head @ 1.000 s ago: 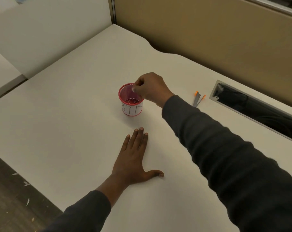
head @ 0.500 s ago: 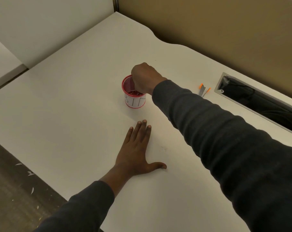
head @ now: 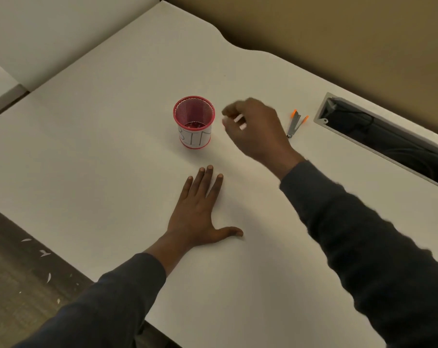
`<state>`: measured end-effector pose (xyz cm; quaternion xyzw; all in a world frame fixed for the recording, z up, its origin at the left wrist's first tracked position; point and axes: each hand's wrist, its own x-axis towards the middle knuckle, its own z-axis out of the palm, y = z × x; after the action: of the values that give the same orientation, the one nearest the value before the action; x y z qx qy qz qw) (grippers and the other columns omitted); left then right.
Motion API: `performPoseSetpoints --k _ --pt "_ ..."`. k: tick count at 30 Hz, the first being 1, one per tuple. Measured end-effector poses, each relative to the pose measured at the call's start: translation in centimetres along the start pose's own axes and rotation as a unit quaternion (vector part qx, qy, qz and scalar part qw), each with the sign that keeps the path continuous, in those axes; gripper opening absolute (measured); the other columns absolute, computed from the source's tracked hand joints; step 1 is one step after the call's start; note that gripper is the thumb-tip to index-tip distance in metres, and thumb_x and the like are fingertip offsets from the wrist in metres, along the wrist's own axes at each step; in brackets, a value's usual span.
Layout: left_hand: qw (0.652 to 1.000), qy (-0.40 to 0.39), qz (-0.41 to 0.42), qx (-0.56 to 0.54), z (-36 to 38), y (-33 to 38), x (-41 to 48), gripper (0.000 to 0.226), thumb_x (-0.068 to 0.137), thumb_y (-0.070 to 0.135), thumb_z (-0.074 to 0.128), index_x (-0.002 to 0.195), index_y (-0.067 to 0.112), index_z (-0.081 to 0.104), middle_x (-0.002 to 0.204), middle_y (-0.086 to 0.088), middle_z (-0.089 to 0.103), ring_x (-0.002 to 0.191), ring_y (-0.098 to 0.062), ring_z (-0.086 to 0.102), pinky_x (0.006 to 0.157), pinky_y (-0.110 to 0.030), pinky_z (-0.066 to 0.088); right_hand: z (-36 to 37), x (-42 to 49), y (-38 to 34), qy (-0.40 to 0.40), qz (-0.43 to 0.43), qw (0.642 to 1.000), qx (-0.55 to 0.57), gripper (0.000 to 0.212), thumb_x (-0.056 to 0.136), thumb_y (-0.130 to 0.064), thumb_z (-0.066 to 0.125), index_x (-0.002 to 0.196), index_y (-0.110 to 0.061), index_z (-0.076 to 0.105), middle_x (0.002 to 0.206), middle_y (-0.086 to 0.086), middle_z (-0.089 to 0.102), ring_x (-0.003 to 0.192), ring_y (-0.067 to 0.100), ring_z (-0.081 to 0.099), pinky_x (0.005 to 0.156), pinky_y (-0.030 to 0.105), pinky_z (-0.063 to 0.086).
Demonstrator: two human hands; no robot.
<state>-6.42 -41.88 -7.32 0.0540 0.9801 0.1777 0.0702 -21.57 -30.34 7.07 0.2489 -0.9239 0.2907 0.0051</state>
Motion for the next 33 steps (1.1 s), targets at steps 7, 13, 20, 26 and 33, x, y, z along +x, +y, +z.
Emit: performPoseSetpoints --k 7,13,20,26,33 --pt "1.000 0.003 0.003 0.013 0.1 -0.1 0.0 0.139 0.063 0.107 0.029 0.166 0.020 -0.006 0.173 -0.009 -0.020 0.160 -0.025 -0.020 0.131 -0.051 0.000 2.6 -16.1 6.2 -0.023 0.091 0.995 0.030 0.030 0.092 -0.018 0.060 0.122 -0.018 0.068 0.109 -0.002 0.061 0.092 0.011 0.060 0.076 0.017 0.050" --pt "0.999 0.015 0.009 0.030 0.3 -0.1 -0.1 0.139 0.063 0.107 0.027 0.166 0.018 -0.001 0.174 -0.011 -0.014 0.161 -0.028 -0.014 0.131 -0.053 0.003 5.4 -21.4 6.1 -0.065 0.101 0.977 -0.176 0.051 0.083 -0.014 0.060 0.134 -0.010 0.058 0.110 0.009 0.058 0.091 0.025 0.056 0.069 0.029 0.046" --pt "0.999 0.013 0.017 0.038 0.4 -0.2 -0.2 0.140 0.062 0.108 0.022 0.166 0.018 -0.004 0.173 -0.011 -0.016 0.160 -0.028 -0.015 0.131 -0.053 0.003 6.1 -20.4 5.0 -0.084 0.085 0.979 -0.168 0.051 0.090 -0.019 0.053 0.141 -0.017 0.052 0.109 0.005 0.055 0.093 0.021 0.051 0.074 0.029 0.045" --pt "0.999 0.000 0.013 0.045 0.3 -0.1 -0.2 0.141 0.060 0.109 0.016 0.165 0.018 -0.008 0.172 -0.011 -0.021 0.159 -0.029 -0.019 0.131 -0.054 0.001 6.1 -21.8 5.2 -0.069 0.080 0.983 -0.153 0.040 0.087 -0.017 0.056 0.126 -0.022 0.064 0.113 0.001 0.057 0.096 0.020 0.051 0.075 0.029 0.044" --pt "0.999 0.018 0.025 0.045 0.7 -0.4 -0.3 0.135 0.067 0.104 0.024 0.166 0.017 -0.004 0.173 -0.013 -0.015 0.160 -0.030 -0.015 0.131 -0.054 0.004 6.7 -19.9 4.5 -0.078 0.065 0.987 -0.128 0.042 0.093 -0.028 0.054 0.134 -0.025 0.059 0.110 0.002 0.054 0.095 0.019 0.049 0.075 0.032 0.048"
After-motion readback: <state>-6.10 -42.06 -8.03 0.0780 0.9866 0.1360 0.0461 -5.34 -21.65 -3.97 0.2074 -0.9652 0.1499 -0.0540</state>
